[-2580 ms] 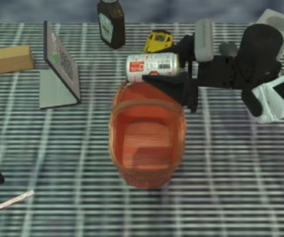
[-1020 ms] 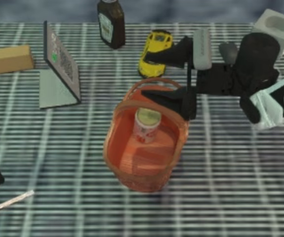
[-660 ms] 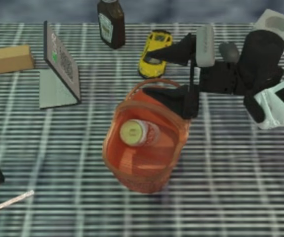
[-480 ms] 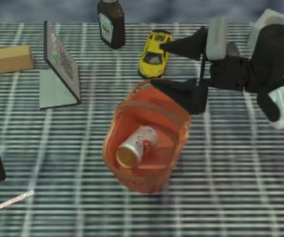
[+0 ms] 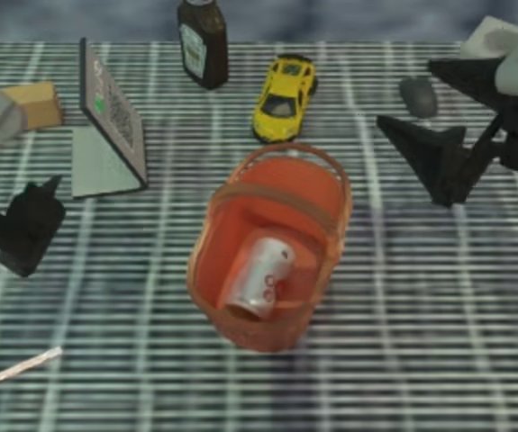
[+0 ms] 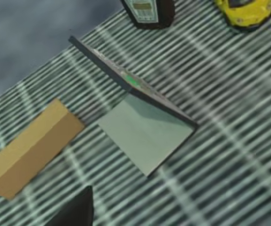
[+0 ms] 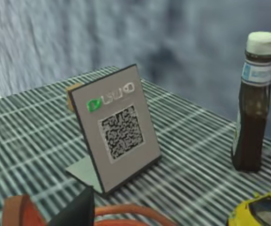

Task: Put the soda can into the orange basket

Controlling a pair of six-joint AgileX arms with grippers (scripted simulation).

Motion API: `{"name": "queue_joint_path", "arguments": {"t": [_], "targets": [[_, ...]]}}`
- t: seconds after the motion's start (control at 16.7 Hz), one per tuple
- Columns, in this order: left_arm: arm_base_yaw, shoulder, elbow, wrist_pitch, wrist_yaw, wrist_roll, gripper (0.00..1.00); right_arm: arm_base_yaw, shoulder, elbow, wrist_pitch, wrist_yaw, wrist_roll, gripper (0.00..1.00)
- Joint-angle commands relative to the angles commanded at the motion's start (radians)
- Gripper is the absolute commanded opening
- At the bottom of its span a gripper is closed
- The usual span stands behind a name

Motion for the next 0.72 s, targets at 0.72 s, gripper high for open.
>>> {"name": "queue_joint_path", "arguments": {"t": [0.72], "targets": [[-0.335, 1.103, 1.061, -0.749, -0.009, 0.579, 1.0, -0.162, -1.199, -0.552, -0.585, 0.549, 0.005, 1.0]]}}
